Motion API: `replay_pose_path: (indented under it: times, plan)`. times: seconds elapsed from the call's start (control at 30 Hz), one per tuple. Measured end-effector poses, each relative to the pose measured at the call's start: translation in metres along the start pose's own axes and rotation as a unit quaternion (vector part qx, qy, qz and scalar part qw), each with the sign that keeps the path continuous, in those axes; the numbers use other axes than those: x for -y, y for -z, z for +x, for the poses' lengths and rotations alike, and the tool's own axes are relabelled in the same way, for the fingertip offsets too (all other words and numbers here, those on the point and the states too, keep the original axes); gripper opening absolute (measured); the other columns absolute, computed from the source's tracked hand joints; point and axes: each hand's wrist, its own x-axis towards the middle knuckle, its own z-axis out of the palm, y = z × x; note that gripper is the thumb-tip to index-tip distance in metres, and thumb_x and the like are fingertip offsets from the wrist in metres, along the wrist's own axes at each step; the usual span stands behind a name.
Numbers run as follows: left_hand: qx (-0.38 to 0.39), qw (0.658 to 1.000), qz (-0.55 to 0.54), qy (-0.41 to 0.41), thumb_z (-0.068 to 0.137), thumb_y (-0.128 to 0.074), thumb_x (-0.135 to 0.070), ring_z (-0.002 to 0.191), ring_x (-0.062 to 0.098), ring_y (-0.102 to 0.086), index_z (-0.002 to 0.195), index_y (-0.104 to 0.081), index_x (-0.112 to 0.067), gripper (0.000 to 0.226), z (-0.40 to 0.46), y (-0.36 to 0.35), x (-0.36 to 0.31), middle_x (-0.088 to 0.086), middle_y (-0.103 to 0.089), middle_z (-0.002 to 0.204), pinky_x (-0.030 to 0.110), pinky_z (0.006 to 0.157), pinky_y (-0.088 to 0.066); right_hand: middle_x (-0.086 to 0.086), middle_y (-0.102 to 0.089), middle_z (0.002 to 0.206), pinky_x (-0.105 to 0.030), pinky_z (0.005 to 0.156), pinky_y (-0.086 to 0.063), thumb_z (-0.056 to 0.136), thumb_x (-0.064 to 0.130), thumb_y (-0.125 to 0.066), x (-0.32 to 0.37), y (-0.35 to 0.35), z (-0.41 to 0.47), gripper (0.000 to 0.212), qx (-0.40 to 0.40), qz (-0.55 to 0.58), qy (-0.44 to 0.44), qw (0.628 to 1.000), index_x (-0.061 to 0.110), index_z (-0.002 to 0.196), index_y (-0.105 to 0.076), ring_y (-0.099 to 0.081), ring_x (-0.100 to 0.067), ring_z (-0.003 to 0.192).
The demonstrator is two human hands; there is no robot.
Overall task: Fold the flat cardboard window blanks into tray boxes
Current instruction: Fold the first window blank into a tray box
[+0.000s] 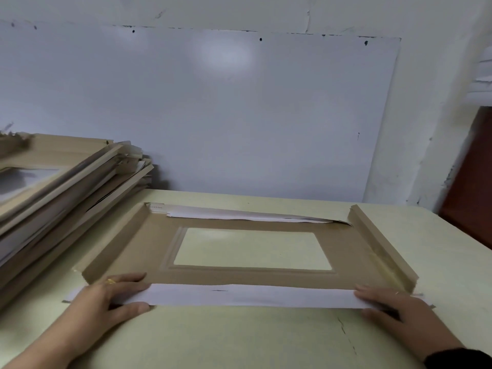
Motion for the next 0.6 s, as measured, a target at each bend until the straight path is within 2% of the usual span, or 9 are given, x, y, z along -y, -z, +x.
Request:
replay_pose_path:
  times: [0.07,0.13,0.2,0.27,0.3,0.33,0.4,0.53,0.6]
  plan:
    - [-0.032,0.999,0.000,0.011,0.066,-0.078,-0.031,0.093,-0.007,-0.058,0.076,-0.069,-0.052,0.025,0.001,0.005,0.009,-0.023,-0.063,0.106,0.015,0.084,-0.040,0.013,-0.063,0.112,-0.001,0.087,-0.029,0.083,0.012,-0.065,0.000,0.001,0.000,0.037,-0.056,-0.011,-0.005,0.998,0.049,0.087,-0.068,-0.054,0.002,0.101]
    - [-0.057,0.998,-0.002,0.010,0.073,-0.077,-0.029,0.086,0.000,-0.061,0.069,-0.070,-0.051,0.023,0.002,0.007,0.014,-0.018,-0.066,0.095,0.017,0.079,-0.042,0.011,-0.070,0.092,-0.001,0.080,-0.034,0.081,0.007,-0.067,-0.001,0.002,0.003,0.025,-0.111,-0.032,-0.006,0.993,0.030,0.084,-0.075,-0.057,0.002,0.084]
    - [-0.083,0.996,0.020,0.003,0.074,-0.075,-0.039,0.079,0.007,-0.062,0.070,-0.071,-0.042,0.006,0.006,0.008,0.015,-0.011,-0.066,0.082,0.027,0.076,-0.044,0.019,-0.063,0.067,-0.011,0.070,-0.038,0.082,0.004,-0.066,0.001,0.003,0.004,0.025,-0.138,-0.053,0.002,0.989,0.026,0.072,-0.074,-0.054,-0.001,0.075]
    - [-0.109,0.991,0.071,0.021,0.073,-0.075,-0.041,0.074,0.020,-0.062,0.061,-0.069,-0.027,0.020,0.008,0.005,0.017,-0.004,-0.063,0.071,0.035,0.068,-0.040,0.012,-0.059,0.071,-0.020,0.063,-0.035,0.083,0.005,-0.064,0.003,0.003,0.007,0.023,-0.157,-0.059,-0.009,0.986,0.019,0.065,-0.070,-0.052,-0.007,0.071]
    - [-0.126,0.986,0.100,0.038,0.074,-0.074,-0.037,0.072,0.023,-0.061,0.058,-0.066,-0.026,0.021,0.009,0.004,0.014,-0.002,-0.061,0.067,0.035,0.066,-0.035,0.006,-0.059,0.067,-0.022,0.062,-0.034,0.083,0.006,-0.065,0.002,0.003,0.009,0.022,-0.169,-0.065,-0.015,0.983,0.015,0.062,-0.068,-0.052,-0.011,0.065]
    - [-0.149,0.979,0.127,0.048,0.075,-0.072,-0.034,0.072,0.024,-0.059,0.057,-0.064,-0.025,0.022,0.011,0.002,0.014,-0.002,-0.059,0.064,0.034,0.066,-0.030,0.001,-0.057,0.059,-0.028,0.063,-0.036,0.083,0.008,-0.066,0.002,0.002,0.011,0.022,-0.179,-0.076,-0.023,0.981,0.013,0.061,-0.065,-0.052,-0.013,0.061]
    - [-0.164,0.966,0.176,0.091,0.076,-0.069,-0.040,0.077,0.026,-0.058,0.055,-0.059,-0.022,0.030,0.014,0.000,0.007,-0.003,-0.057,0.062,0.031,0.070,-0.024,-0.002,-0.060,0.059,-0.036,0.068,-0.035,0.084,0.014,-0.066,0.003,0.000,0.016,0.021,-0.183,-0.094,-0.054,0.977,0.013,0.063,-0.064,-0.053,-0.025,0.066]
    - [-0.174,0.940,0.246,0.163,0.074,-0.065,-0.055,0.092,0.027,-0.052,0.055,-0.057,-0.024,0.037,0.024,-0.004,0.000,-0.003,-0.050,0.066,0.034,0.081,-0.023,-0.005,-0.058,0.061,-0.031,0.071,-0.022,0.082,0.026,-0.067,0.004,-0.005,0.025,0.023,-0.203,-0.137,-0.115,0.963,0.013,0.065,-0.062,-0.050,-0.027,0.071]
    - [-0.172,0.933,0.261,0.178,0.071,-0.065,-0.060,0.097,0.028,-0.048,0.057,-0.059,-0.026,0.038,0.027,-0.006,0.001,-0.002,-0.050,0.070,0.038,0.090,-0.023,-0.004,-0.055,0.060,-0.030,0.073,-0.022,0.078,0.030,-0.071,0.005,-0.006,0.028,0.025,-0.217,-0.178,-0.139,0.950,0.012,0.063,-0.063,-0.048,-0.026,0.071]
